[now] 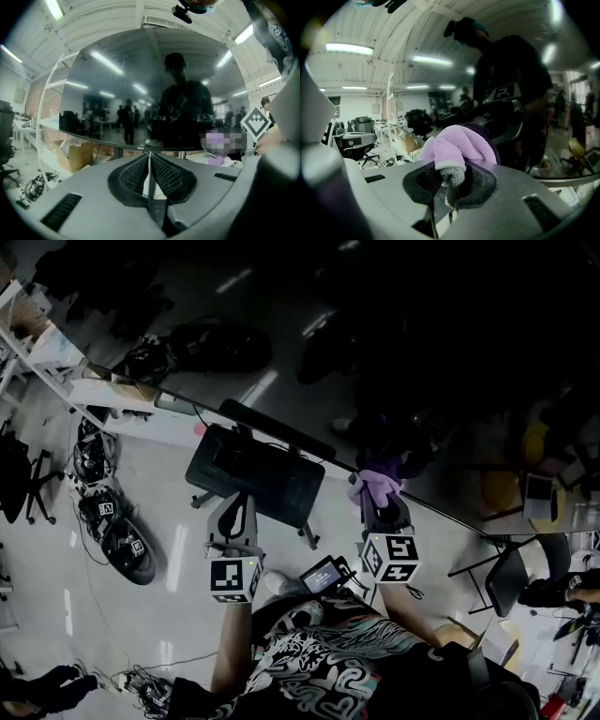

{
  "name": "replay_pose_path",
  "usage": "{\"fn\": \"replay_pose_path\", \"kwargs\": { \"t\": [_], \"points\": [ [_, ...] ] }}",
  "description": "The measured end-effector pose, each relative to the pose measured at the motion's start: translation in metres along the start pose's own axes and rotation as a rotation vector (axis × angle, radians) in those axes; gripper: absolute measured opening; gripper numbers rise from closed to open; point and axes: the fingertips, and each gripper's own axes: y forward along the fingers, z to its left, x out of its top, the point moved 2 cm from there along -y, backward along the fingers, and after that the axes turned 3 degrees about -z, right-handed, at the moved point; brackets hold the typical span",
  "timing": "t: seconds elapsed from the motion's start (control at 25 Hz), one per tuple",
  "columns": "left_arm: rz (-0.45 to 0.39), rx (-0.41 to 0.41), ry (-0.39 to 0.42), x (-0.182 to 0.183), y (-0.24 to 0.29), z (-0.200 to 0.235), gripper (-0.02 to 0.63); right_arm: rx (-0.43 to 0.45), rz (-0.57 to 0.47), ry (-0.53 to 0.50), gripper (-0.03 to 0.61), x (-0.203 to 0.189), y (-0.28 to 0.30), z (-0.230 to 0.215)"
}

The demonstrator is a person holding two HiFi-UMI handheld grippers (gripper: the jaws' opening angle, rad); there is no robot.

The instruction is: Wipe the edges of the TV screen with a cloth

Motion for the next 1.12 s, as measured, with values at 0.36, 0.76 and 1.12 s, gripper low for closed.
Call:
{"fn": "replay_pose_path", "kwargs": {
  "t": [0.36,0.76,1.12],
  "points": [
    [0.021,0.045,0.011,-0.010,-0.021,0.037,0.032,-0.003,-0.005,0.012,0.087,0.000,0.018,0.026],
    [-0.016,0.049,0.031,0.003,-0.020,0.057,0.032,0.011,0.005,0.024,0.087,0.004,0.036,0.043],
    [0.000,0.066,0.037,-0.002,-0.034,0.065,0.032,0.023,0.004,0.044,0.087,0.004,0.040,0.050]
  ]
}}
